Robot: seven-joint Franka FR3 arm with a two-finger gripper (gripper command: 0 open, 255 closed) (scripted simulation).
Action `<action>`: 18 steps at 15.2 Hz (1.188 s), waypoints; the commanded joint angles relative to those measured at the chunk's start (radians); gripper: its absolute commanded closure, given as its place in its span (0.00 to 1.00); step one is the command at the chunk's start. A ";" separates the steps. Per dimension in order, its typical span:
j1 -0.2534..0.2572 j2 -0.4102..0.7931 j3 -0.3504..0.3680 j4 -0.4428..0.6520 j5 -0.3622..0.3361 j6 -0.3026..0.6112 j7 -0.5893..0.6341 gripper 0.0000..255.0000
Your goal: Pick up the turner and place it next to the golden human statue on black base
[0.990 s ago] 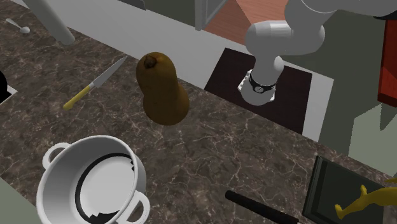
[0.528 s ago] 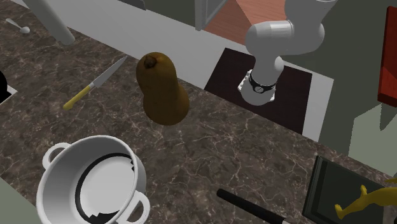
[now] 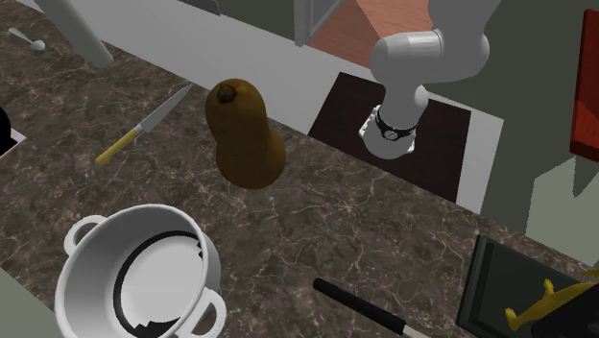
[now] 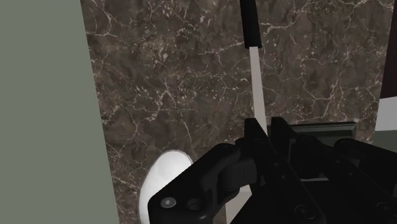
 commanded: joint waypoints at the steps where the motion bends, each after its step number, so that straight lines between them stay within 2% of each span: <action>1: 0.005 -0.015 0.003 -0.048 -0.005 0.035 0.007 1.00; 18: 0.016 -0.081 0.009 -0.361 -0.027 0.284 0.032 1.00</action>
